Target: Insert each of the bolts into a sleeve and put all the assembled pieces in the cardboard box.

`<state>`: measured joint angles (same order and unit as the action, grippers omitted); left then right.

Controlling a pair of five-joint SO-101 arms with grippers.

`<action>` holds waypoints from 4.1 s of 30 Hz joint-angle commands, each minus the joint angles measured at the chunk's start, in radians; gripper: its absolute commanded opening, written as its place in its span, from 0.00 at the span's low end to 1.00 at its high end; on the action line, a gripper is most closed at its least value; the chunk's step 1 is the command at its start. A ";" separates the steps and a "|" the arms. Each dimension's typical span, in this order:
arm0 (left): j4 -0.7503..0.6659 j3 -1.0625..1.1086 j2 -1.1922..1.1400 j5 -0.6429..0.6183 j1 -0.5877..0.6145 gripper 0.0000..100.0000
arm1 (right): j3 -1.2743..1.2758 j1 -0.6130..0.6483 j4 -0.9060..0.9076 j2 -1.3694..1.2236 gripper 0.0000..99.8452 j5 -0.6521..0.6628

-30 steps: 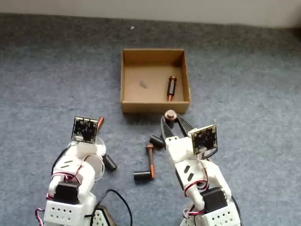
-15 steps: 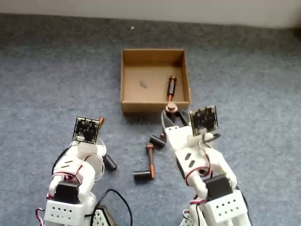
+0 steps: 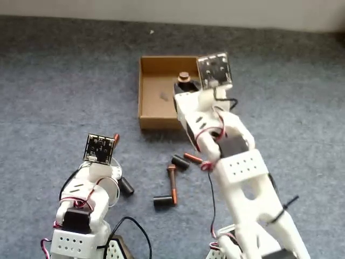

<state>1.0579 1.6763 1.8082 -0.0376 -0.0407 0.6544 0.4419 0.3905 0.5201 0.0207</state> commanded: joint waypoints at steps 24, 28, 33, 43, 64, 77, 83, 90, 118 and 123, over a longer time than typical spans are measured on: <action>0.005 0.019 0.001 0.008 0.008 0.01 | -0.252 -0.067 -0.383 -0.768 0.04 -0.006; 0.005 0.019 0.001 0.008 0.008 0.01 | -0.303 -0.062 -0.285 -0.803 0.14 -0.012; 0.005 0.019 0.001 0.008 0.008 0.01 | -0.335 -0.062 -0.236 -0.803 0.15 -0.009; 0.005 0.019 0.001 0.008 0.008 0.01 | -0.334 -0.061 0.031 -0.633 0.15 -0.008; 0.005 0.019 0.001 0.008 0.008 0.01 | -0.325 0.033 0.650 -0.202 0.15 0.121; 0.005 0.019 0.001 0.008 0.008 0.01 | -0.245 0.096 0.845 -0.189 0.15 0.127; 0.006 0.019 0.001 0.008 0.008 0.01 | -0.110 0.159 0.765 -0.189 0.15 0.127; 0.025 0.019 0.005 0.008 0.008 0.01 | -0.035 0.170 0.644 -0.193 0.15 0.129; 0.025 0.019 0.005 0.008 0.008 0.01 | -0.177 0.142 0.615 -0.638 0.13 0.212; 0.025 0.019 0.005 0.008 0.008 0.01 | -0.177 0.143 0.639 -0.631 0.01 0.212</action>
<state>1.0779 1.6763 1.8082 -0.0376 -0.0407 0.5010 0.5815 1.0104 -0.1120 0.2232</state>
